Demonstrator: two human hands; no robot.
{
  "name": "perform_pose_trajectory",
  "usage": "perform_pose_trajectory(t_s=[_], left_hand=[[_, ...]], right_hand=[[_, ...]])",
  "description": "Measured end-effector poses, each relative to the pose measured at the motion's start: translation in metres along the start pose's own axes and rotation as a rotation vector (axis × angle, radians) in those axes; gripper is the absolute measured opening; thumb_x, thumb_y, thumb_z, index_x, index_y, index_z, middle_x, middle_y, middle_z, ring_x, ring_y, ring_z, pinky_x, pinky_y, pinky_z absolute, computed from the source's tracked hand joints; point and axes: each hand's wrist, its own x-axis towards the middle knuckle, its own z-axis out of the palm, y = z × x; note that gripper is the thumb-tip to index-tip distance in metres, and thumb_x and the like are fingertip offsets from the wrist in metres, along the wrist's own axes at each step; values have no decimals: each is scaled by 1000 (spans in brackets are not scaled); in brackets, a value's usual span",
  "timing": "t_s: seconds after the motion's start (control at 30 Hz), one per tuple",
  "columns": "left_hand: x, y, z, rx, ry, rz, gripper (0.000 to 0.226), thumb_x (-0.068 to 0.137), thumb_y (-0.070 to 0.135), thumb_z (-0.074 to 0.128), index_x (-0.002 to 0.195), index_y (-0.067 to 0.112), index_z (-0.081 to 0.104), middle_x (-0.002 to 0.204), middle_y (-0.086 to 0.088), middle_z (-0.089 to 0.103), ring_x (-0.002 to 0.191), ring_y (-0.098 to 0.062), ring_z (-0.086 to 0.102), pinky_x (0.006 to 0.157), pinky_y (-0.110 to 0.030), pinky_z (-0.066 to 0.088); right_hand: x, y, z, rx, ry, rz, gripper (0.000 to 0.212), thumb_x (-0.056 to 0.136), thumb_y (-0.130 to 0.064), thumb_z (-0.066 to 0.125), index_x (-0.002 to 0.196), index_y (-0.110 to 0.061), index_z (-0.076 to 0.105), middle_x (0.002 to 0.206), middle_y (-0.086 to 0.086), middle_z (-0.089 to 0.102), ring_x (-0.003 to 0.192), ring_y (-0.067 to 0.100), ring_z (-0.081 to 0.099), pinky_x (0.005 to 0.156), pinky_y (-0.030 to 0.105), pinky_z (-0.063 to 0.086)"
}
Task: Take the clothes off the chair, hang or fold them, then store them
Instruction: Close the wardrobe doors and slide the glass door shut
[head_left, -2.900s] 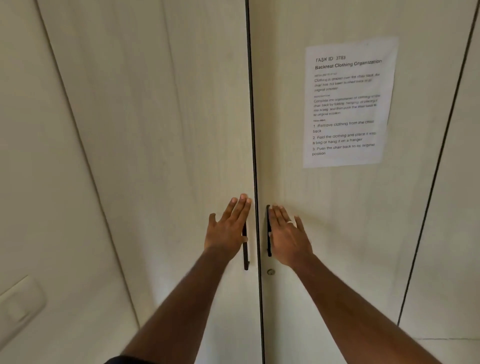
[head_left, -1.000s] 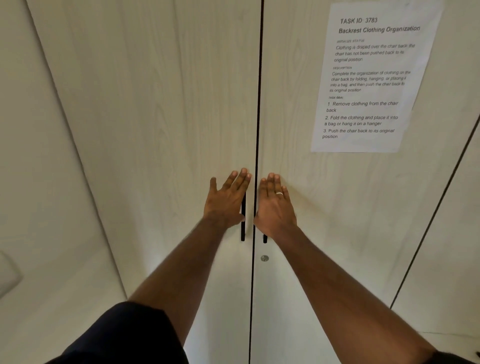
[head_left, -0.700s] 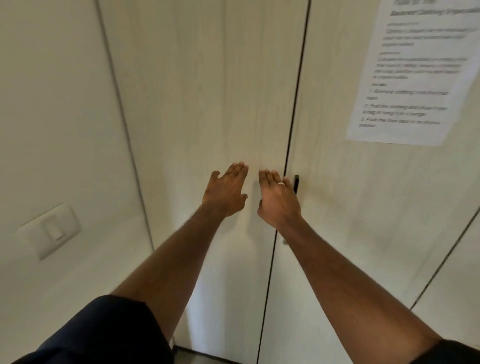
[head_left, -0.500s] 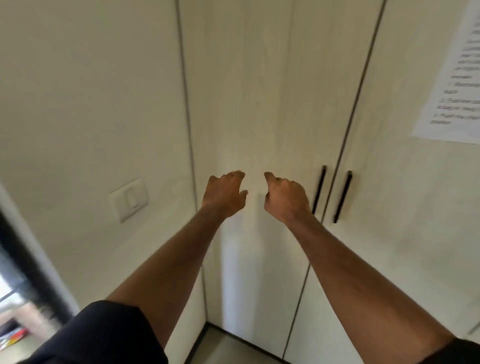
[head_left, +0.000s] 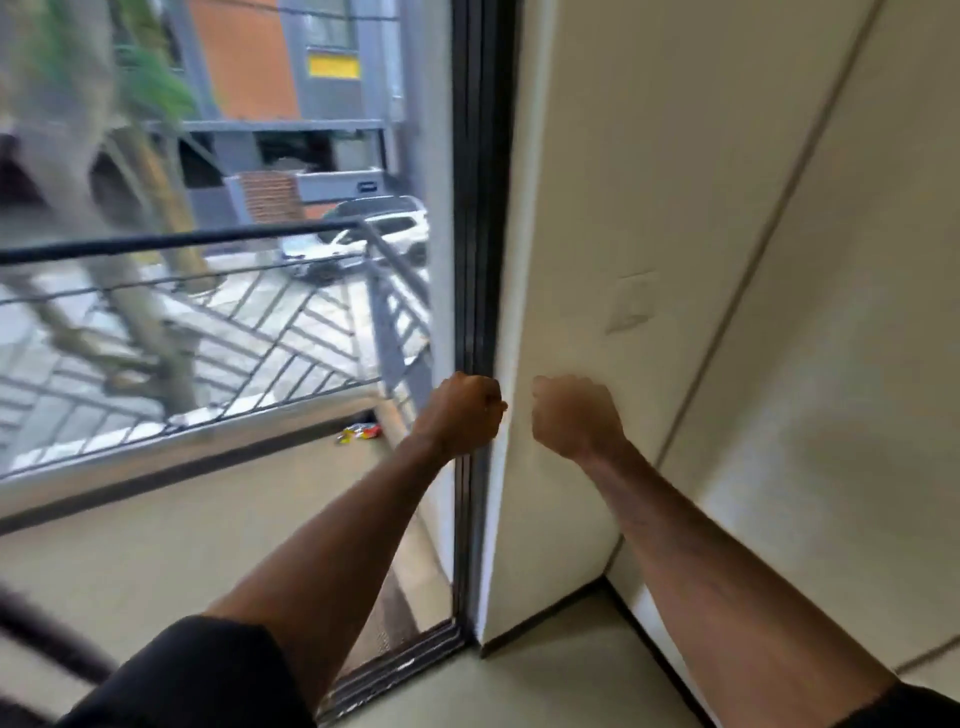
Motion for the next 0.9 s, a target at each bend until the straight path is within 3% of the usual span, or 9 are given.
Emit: perform_pose_trajectory(t_s=[0.17, 0.27, 0.37, 0.6, 0.73, 0.9], left_hand=[[-114, -87, -29, 1, 139, -313, 13, 86, 28, 68, 81, 18, 74, 83, -5, 75, 79, -30, 69, 70, -40, 57], [-211, -121, -52, 24, 205, -574, 13, 86, 30, 66, 83, 20, 74, 81, 1, 75, 76, -26, 68, 71, -40, 57], [-311, -139, -72, 79, 278, -782, 15, 87, 32, 64, 82, 20, 73, 79, 2, 74, 75, -25, 68, 73, -40, 56], [-548, -131, -105, 185, 489, -1278, 28, 84, 42, 59, 90, 19, 73, 86, -7, 75, 88, -31, 69, 76, -40, 57], [-660, -123, -113, 180, 602, -1484, 26, 86, 44, 61, 92, 22, 74, 89, -6, 74, 92, -31, 68, 79, -40, 57], [-765, -128, -95, 122, 703, -1656, 16, 90, 35, 66, 89, 20, 74, 87, -2, 74, 92, -29, 69, 78, -37, 52]], right_hand=[[-8, -123, 30, 76, -67, -324, 24, 88, -16, 50, 108, -16, 64, 105, 14, 71, 99, 41, 68, 82, 42, 52], [-38, -210, 44, 166, -117, -583, 20, 89, -18, 51, 105, -15, 63, 100, 14, 70, 94, 43, 67, 77, 42, 51], [-84, -291, 52, 190, -166, -807, 18, 87, -17, 51, 99, -14, 64, 93, 14, 70, 86, 42, 67, 68, 38, 48], [-231, -453, 37, 250, -260, -1257, 18, 89, -22, 51, 103, -19, 62, 100, 11, 70, 93, 38, 68, 71, 37, 46], [-310, -529, 32, 320, -277, -1414, 24, 91, -27, 51, 108, -18, 64, 106, 14, 70, 99, 40, 68, 82, 41, 52], [-393, -599, 54, 294, -380, -1470, 19, 90, -25, 51, 104, -18, 63, 108, 13, 70, 100, 41, 67, 81, 41, 52]])
